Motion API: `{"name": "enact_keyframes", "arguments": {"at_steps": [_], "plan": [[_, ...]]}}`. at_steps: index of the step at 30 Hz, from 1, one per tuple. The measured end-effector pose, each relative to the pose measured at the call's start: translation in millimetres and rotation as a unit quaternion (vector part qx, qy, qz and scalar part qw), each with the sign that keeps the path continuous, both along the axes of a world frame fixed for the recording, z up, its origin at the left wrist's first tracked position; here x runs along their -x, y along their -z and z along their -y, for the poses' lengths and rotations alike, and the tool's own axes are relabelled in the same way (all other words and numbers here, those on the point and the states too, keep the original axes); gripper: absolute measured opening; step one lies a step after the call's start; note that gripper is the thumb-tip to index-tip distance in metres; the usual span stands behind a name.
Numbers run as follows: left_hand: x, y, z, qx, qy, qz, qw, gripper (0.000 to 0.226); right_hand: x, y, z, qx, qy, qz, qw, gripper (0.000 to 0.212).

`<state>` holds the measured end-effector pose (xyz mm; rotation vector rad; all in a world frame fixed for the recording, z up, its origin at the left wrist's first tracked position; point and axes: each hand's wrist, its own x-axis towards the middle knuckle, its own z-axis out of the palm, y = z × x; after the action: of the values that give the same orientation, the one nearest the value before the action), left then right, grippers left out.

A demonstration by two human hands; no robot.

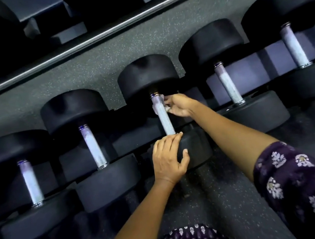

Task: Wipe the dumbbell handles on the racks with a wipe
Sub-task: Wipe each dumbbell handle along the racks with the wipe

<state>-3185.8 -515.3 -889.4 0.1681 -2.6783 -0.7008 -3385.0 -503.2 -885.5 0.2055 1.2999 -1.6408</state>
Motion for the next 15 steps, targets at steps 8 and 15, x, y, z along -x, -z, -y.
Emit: {"name": "enact_keyframes", "arguments": {"at_steps": [8,15], "plan": [[-1,1,1,-0.01,-0.004,0.013,1.0,0.045,-3,-1,-14,0.061,0.044,0.099,0.992,0.009],[-3,2,1,-0.013,-0.006,0.021,1.0,0.045,1,5,-20,0.066,0.061,0.071,0.993,0.026]]}}
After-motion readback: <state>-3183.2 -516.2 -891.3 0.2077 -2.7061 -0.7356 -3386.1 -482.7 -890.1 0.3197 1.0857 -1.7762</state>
